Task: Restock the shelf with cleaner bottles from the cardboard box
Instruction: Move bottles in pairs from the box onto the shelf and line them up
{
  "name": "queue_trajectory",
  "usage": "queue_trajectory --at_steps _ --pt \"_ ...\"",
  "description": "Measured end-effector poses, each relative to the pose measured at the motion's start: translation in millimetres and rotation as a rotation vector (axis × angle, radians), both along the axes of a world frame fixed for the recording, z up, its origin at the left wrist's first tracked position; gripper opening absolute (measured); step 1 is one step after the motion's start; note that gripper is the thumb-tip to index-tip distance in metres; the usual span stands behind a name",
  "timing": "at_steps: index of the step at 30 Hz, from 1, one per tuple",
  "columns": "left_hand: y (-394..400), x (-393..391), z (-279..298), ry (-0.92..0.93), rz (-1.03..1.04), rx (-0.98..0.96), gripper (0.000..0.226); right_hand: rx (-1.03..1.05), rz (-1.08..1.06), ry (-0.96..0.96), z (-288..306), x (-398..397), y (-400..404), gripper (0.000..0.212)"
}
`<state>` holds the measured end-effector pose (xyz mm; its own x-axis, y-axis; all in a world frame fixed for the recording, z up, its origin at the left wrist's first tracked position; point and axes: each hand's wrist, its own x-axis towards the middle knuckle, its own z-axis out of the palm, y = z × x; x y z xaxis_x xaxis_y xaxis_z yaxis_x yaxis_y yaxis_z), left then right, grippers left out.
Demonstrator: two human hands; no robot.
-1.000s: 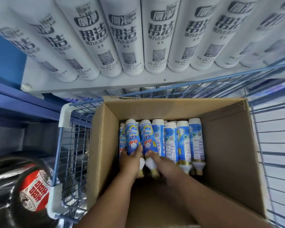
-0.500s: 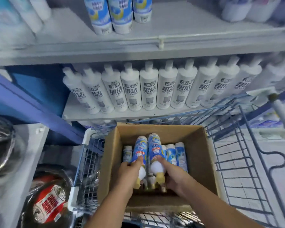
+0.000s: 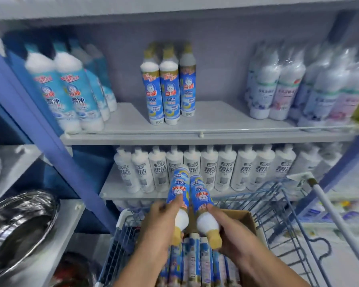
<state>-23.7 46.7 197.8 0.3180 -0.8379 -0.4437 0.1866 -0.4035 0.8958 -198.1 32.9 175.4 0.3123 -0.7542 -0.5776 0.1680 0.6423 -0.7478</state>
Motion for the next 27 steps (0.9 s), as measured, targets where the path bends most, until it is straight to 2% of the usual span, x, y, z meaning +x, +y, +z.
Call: queue_trajectory --at_steps 2,6,11,14,16,22,27 --pt "-4.4 2.0 19.4 0.034 0.017 -0.039 0.055 -0.039 -0.020 -0.028 20.2 4.4 -3.9 0.075" --pt "-17.4 11.2 59.7 0.054 0.008 -0.114 0.052 -0.100 -0.044 -0.077 65.6 8.7 -11.9 0.071" --pt "-39.5 21.6 102.5 0.081 -0.018 -0.187 0.051 -0.193 -0.095 -0.057 118.0 11.3 -27.5 0.045" --pt "-59.1 32.4 122.2 0.092 -0.031 -0.181 0.063 -0.218 -0.130 -0.056 142.4 21.4 -43.3 0.036" --pt "-71.3 39.3 133.1 0.092 -0.060 -0.159 0.065 -0.220 -0.150 -0.057 152.7 29.8 -57.6 0.034" --pt "-98.9 50.3 144.1 0.090 -0.058 -0.137 0.045 -0.193 -0.179 0.006 165.1 55.6 -94.9 0.041" --pt "-118.3 57.7 146.9 0.110 -0.078 -0.099 0.045 -0.170 -0.172 0.062 163.2 67.6 -115.0 0.044"
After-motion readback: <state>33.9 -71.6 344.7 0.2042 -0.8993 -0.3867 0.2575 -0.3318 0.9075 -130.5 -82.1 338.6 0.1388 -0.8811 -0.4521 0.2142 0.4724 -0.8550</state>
